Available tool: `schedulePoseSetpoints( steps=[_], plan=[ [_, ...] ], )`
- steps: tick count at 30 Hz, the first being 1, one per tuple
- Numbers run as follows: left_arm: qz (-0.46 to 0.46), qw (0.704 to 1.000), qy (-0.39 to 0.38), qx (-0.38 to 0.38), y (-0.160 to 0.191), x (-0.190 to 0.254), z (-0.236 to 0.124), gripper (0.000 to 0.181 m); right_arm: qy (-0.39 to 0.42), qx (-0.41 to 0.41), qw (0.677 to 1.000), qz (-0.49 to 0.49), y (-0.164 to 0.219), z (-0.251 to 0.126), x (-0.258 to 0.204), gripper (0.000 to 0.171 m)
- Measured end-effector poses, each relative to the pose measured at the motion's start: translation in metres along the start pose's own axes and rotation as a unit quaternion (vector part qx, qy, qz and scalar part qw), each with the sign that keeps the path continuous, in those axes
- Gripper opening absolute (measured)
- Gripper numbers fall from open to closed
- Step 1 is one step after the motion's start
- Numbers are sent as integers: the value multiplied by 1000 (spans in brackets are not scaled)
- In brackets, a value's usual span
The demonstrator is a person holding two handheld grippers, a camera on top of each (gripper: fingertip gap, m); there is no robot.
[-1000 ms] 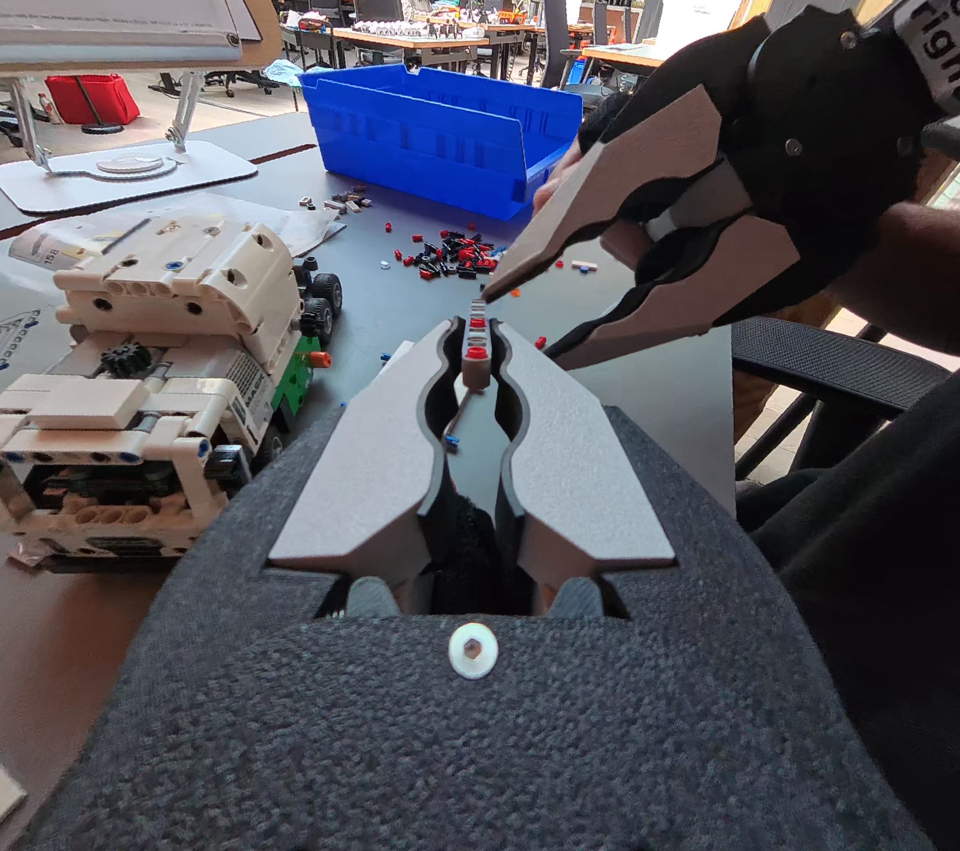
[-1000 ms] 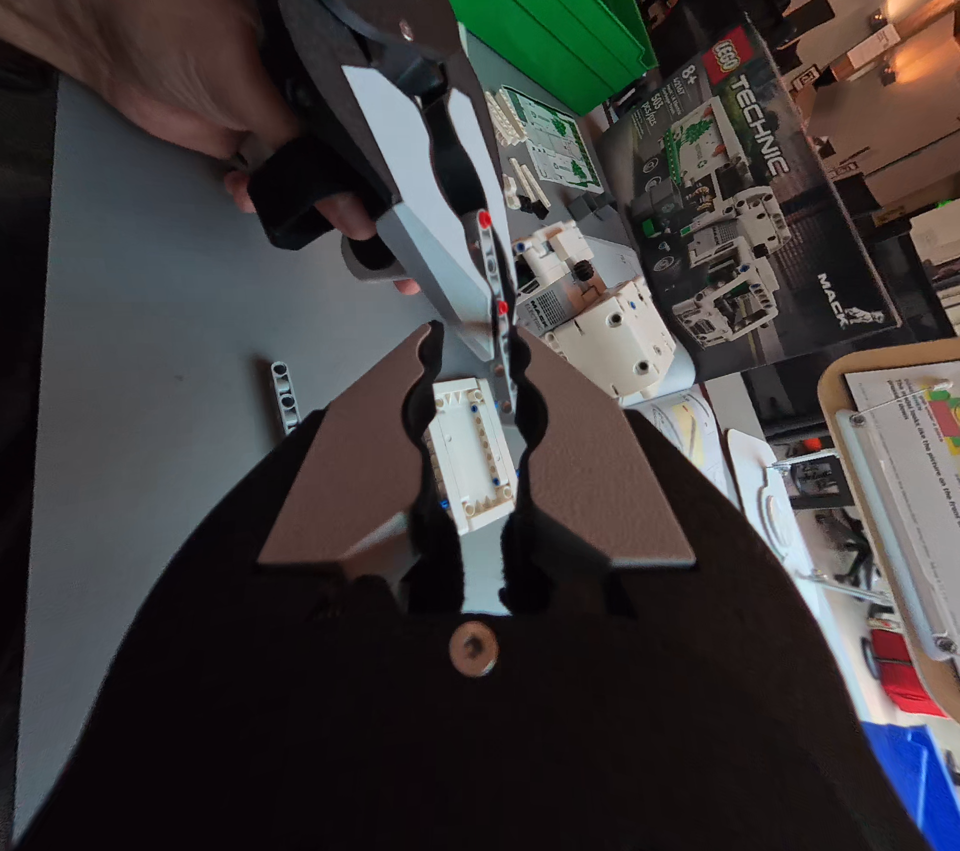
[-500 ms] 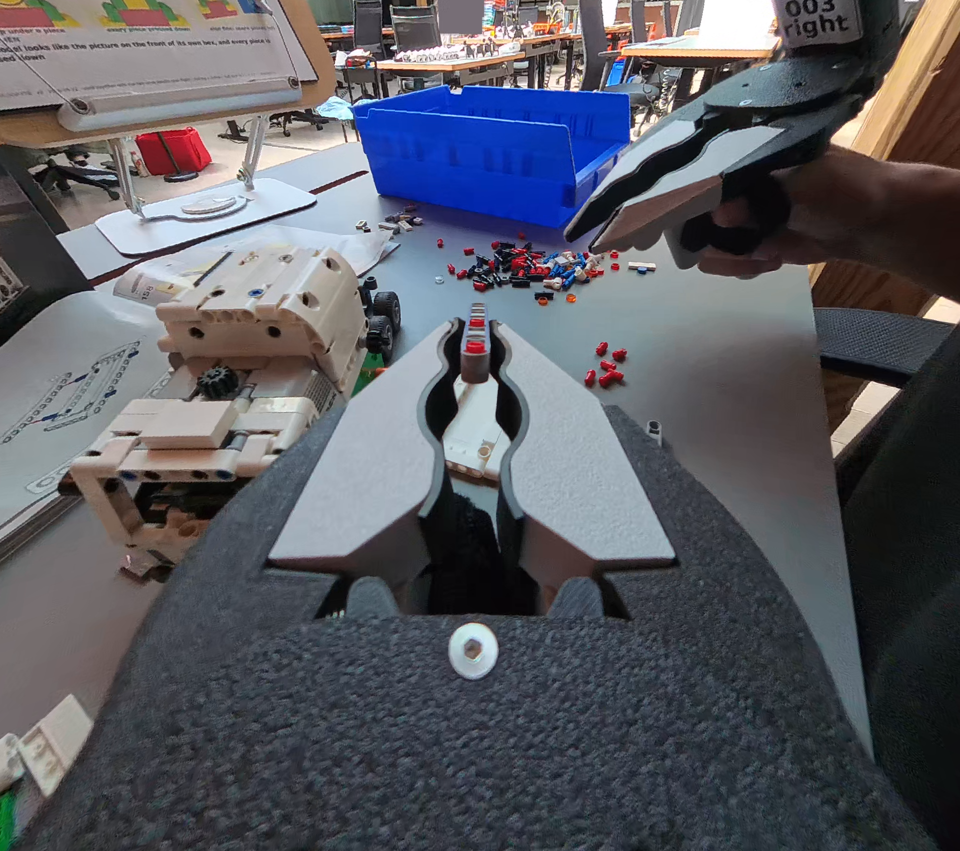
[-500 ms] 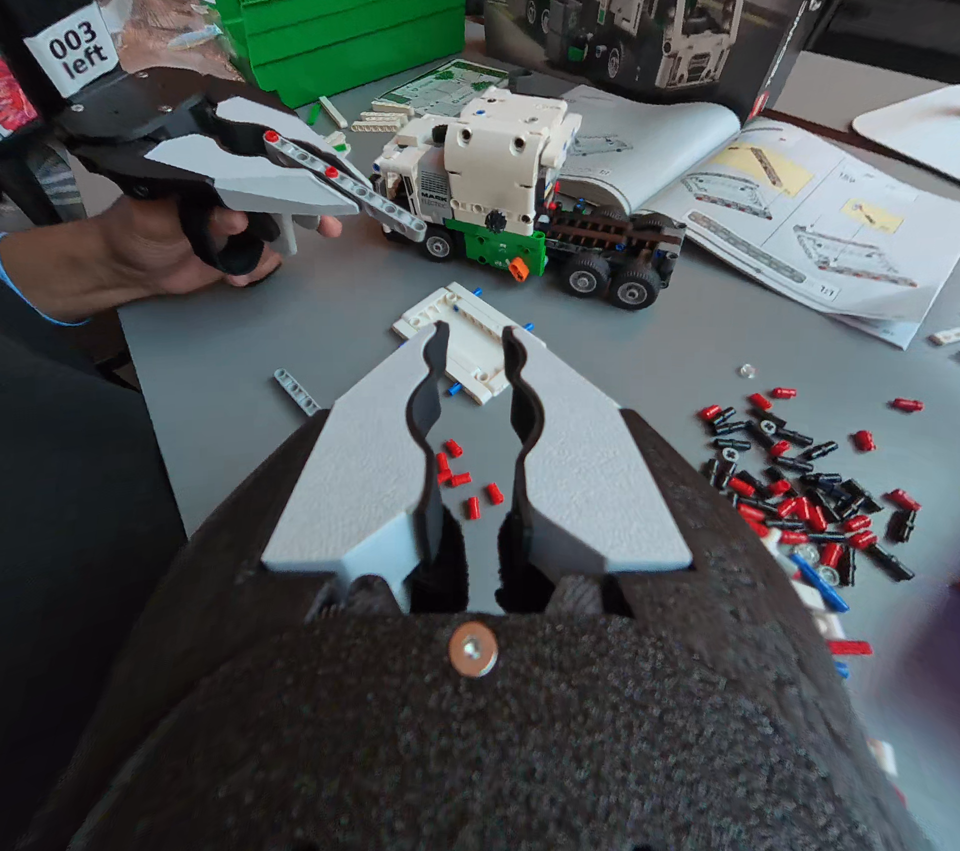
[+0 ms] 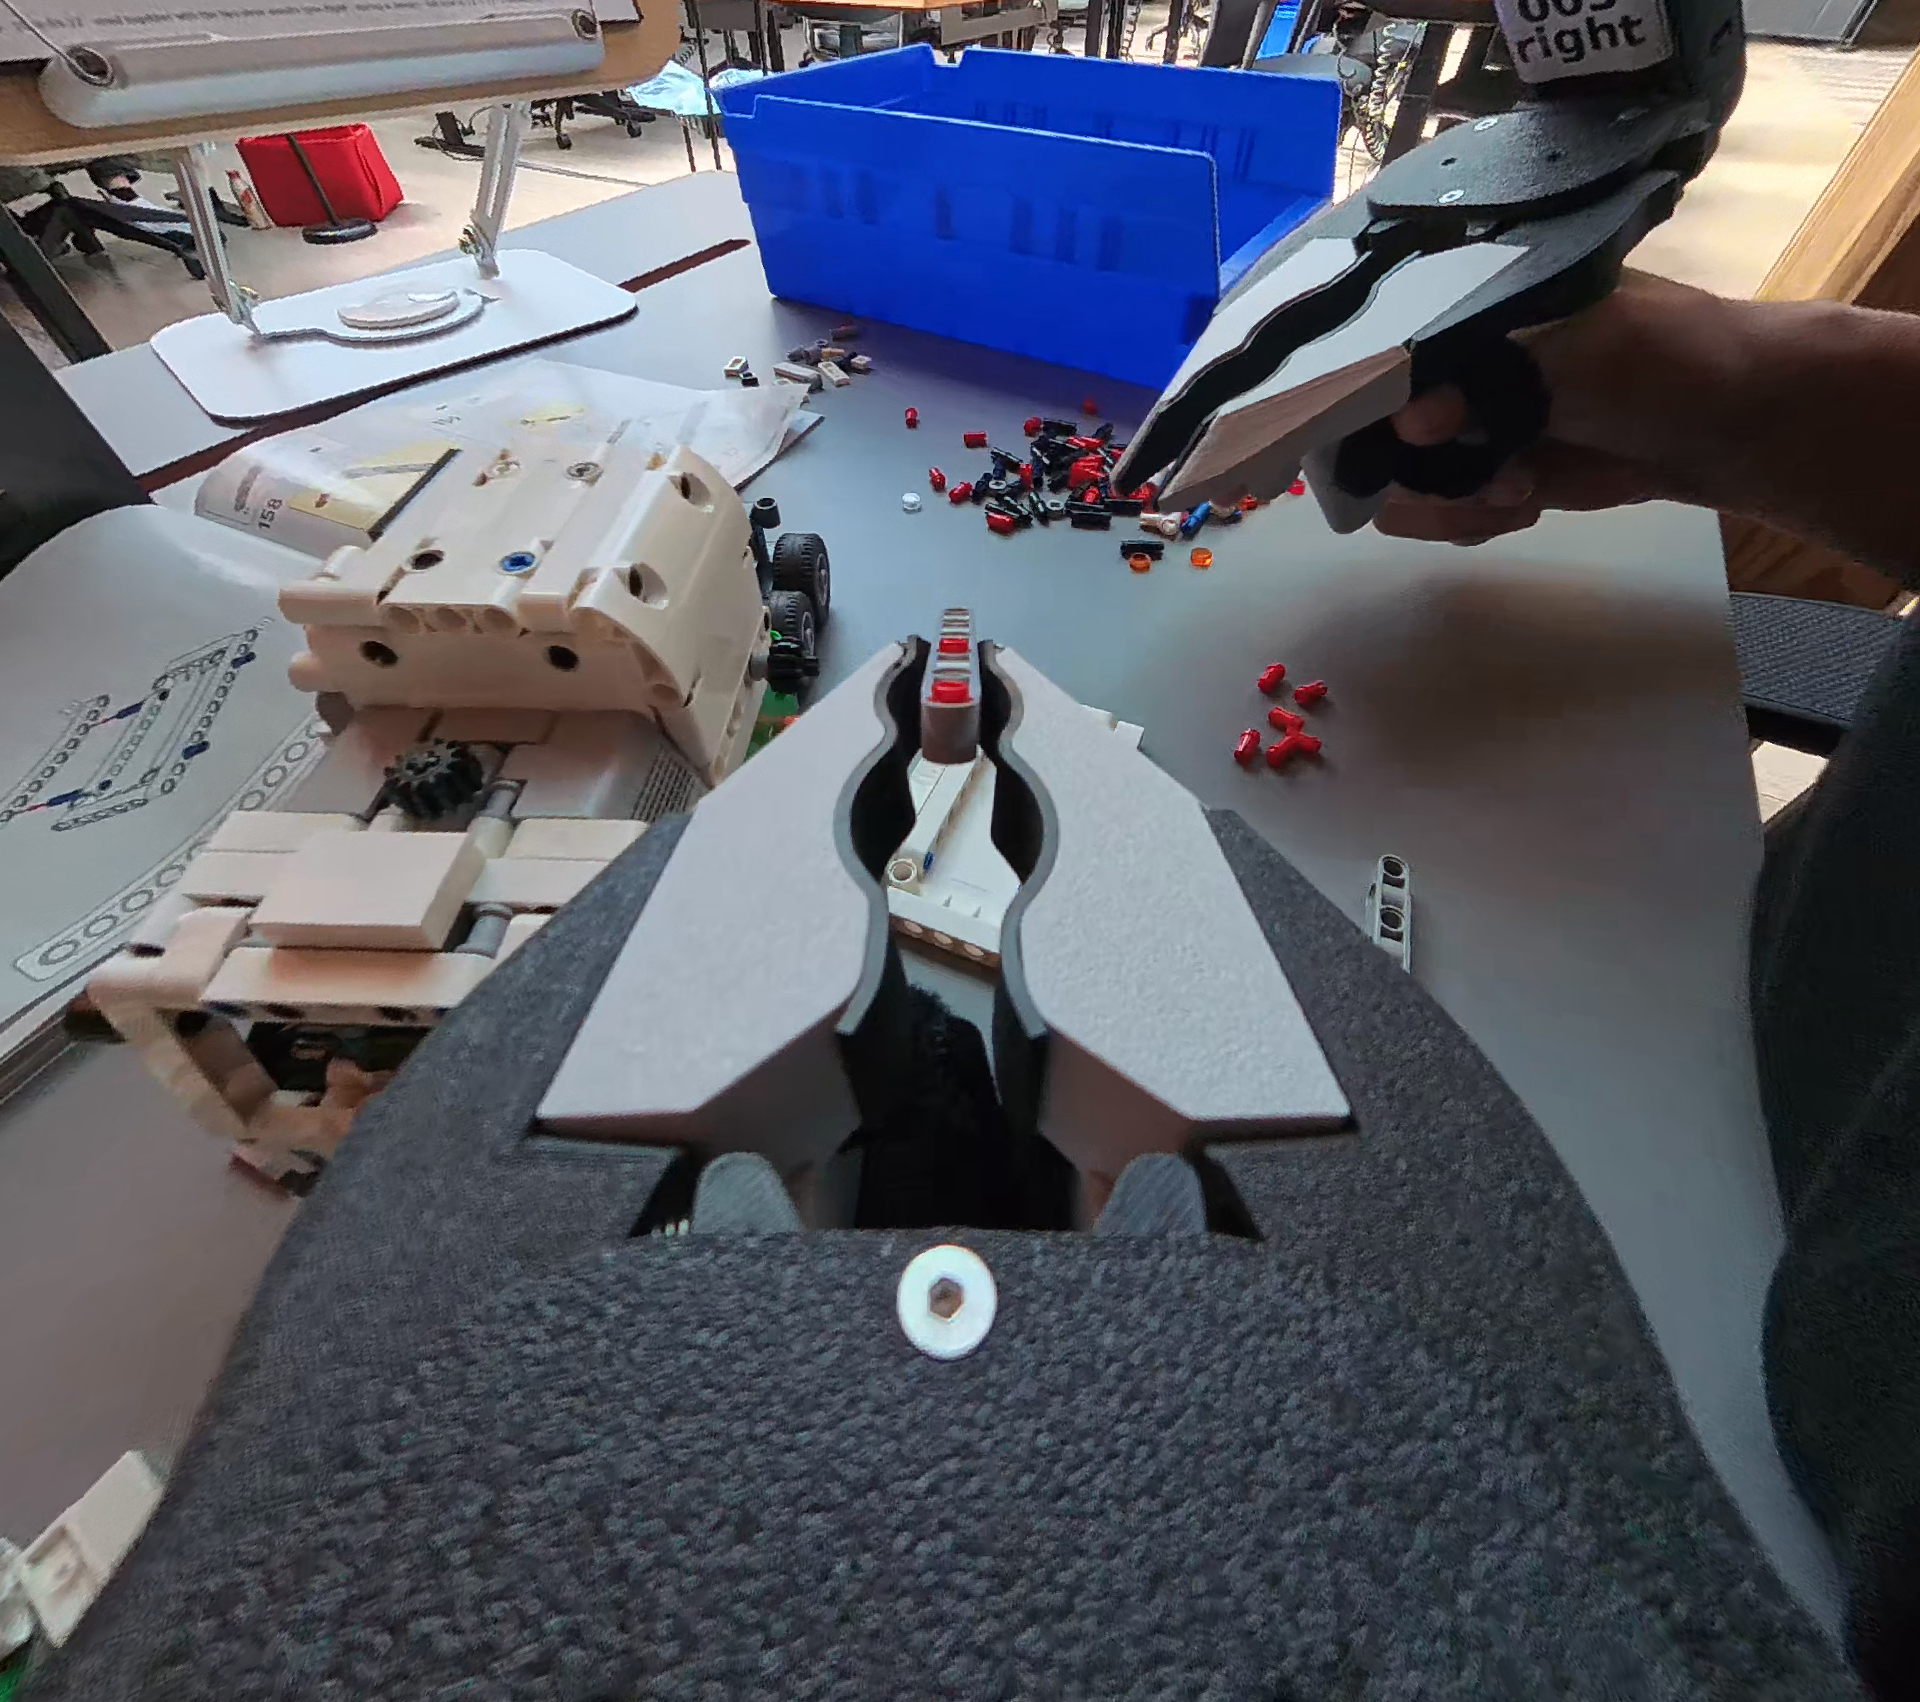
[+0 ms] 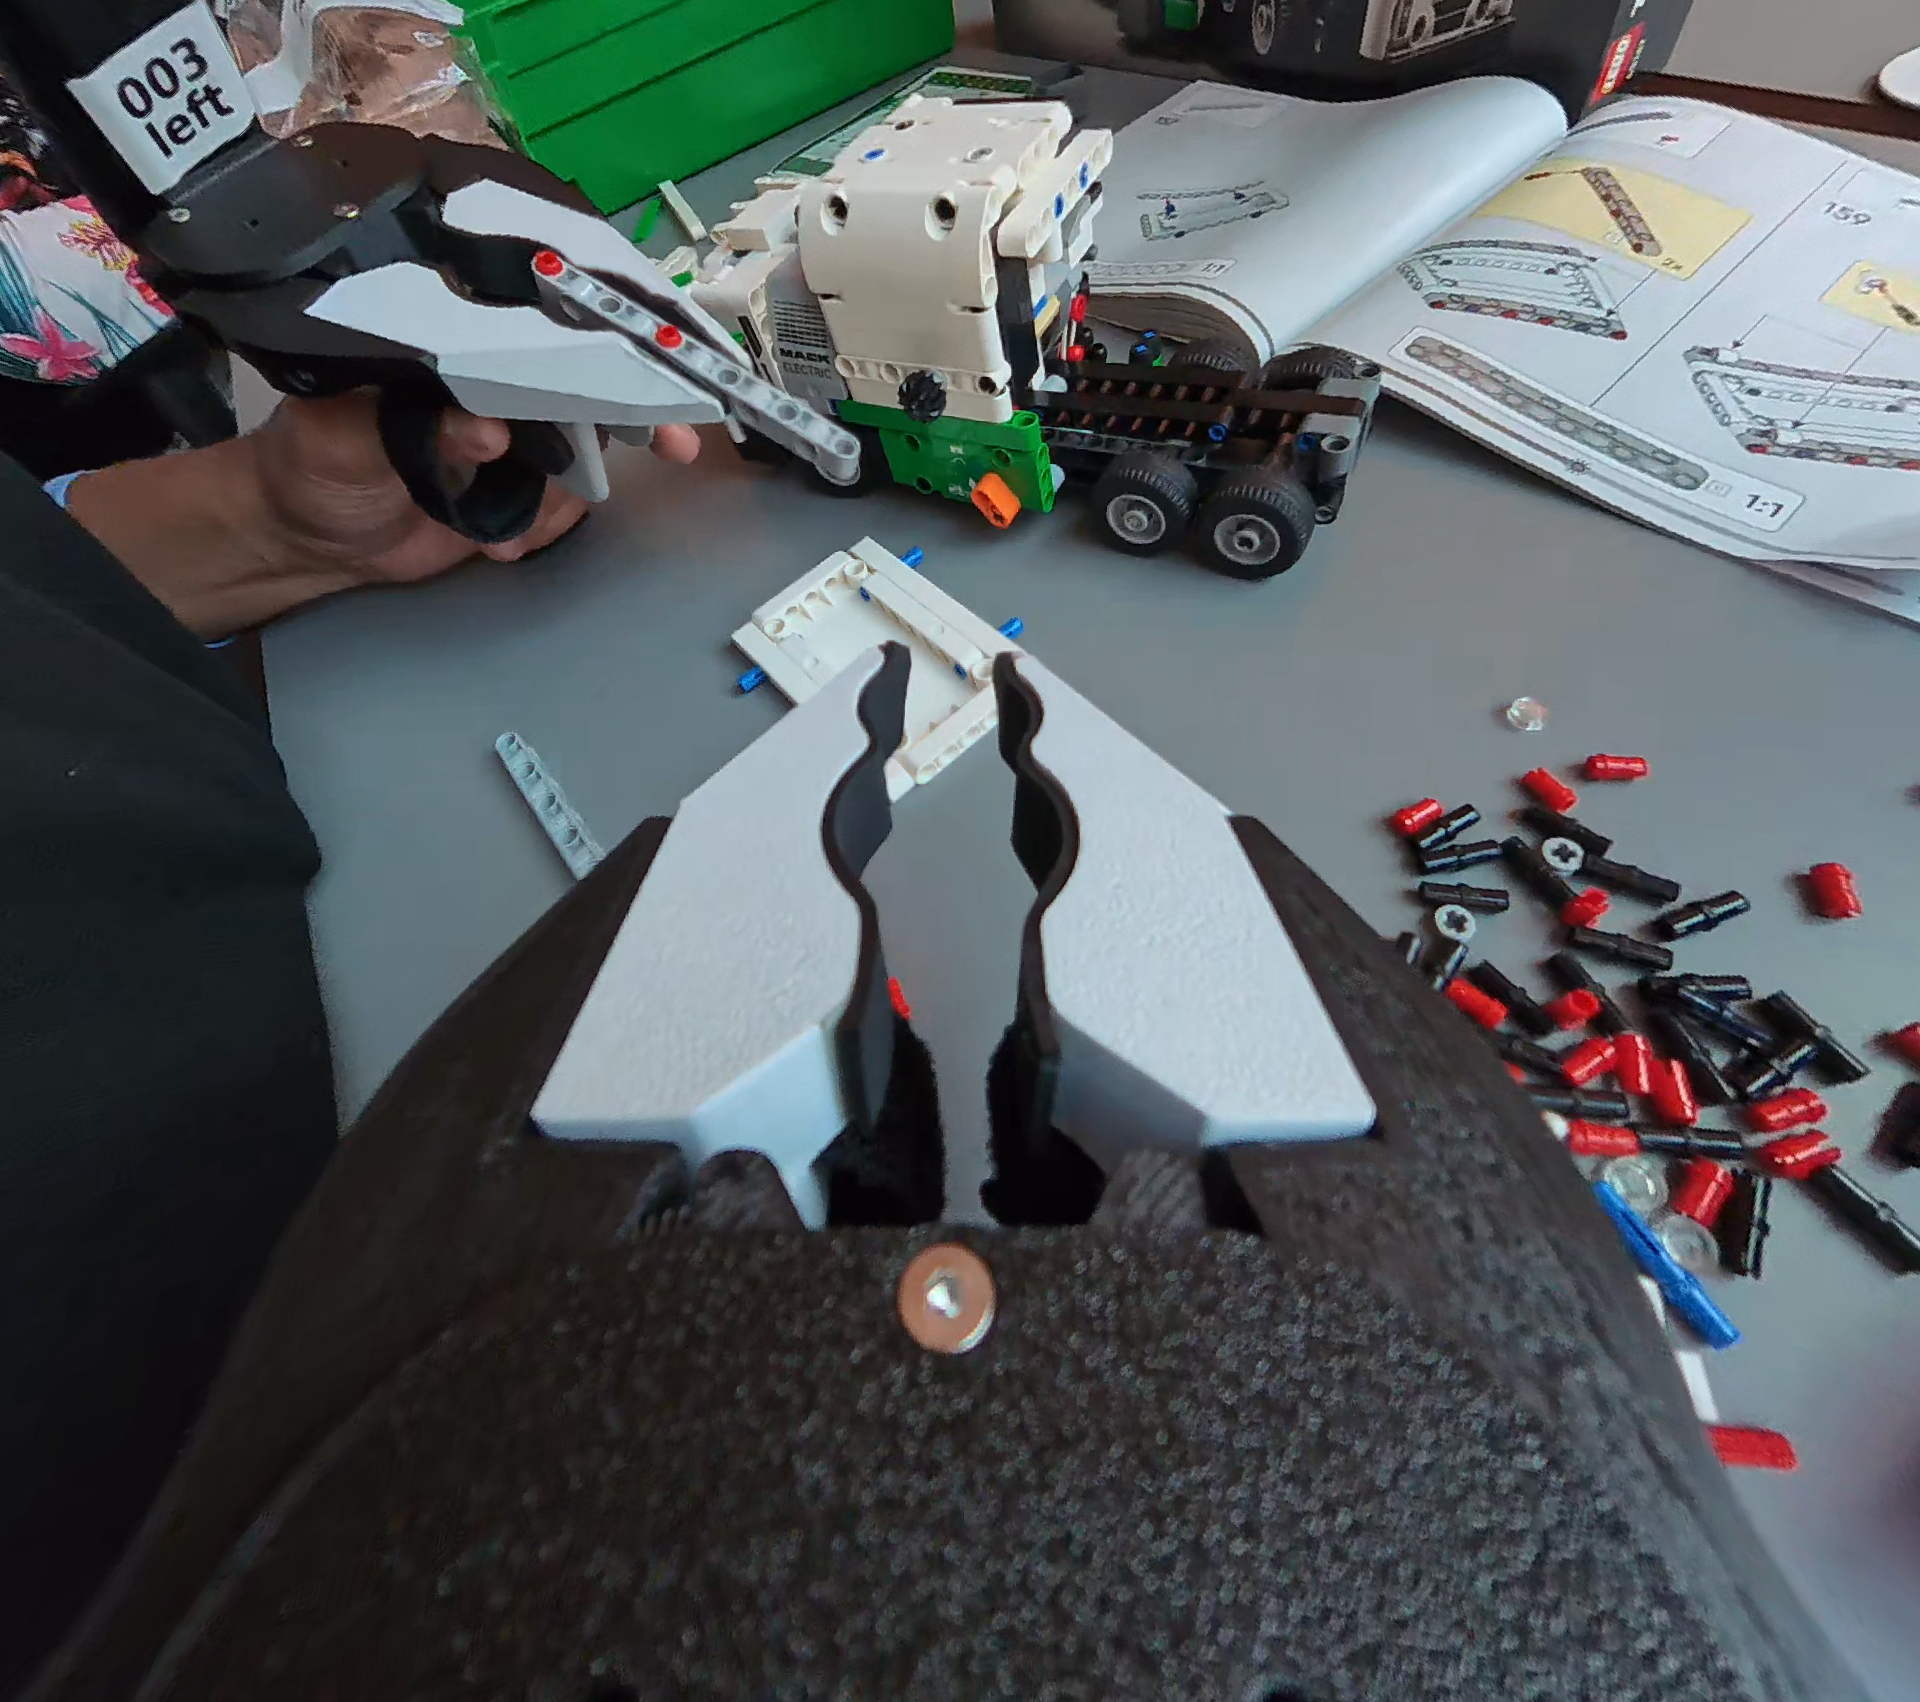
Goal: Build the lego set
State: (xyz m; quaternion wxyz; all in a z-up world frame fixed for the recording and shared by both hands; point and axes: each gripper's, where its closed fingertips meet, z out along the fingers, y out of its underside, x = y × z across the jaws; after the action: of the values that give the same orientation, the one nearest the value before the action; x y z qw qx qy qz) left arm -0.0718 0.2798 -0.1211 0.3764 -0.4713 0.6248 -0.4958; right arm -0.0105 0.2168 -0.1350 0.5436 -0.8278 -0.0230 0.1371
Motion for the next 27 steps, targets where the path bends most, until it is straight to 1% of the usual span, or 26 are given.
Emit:
schedulePoseSetpoints(
  steps=[6, 12, 16, 22, 27],
  plan=[
    [-13, 1000, 1, -6, 1, -2, 1, 6, -7, 1, 1000, 0, -7, 10, 3, 15],
    [-9, 1000, 4, 0, 0, -1, 0, 6, -26, 30, 999, 0, -25, 10, -6, 13],
    [1, 1000, 1, 6, -2, 1, -2, 6, -22, 23, 999, -13, -21, 14, -11, 13],
    [17, 1000, 4, 13, -3, 5, -3, 6, -35, 17, 999, -34, -21, 19, -32, 13],
    [27, 999, 4, 20, -5, 7, -4, 6, -35, -37, 998, -49, -4, 8, -41, 16]
  ],
)
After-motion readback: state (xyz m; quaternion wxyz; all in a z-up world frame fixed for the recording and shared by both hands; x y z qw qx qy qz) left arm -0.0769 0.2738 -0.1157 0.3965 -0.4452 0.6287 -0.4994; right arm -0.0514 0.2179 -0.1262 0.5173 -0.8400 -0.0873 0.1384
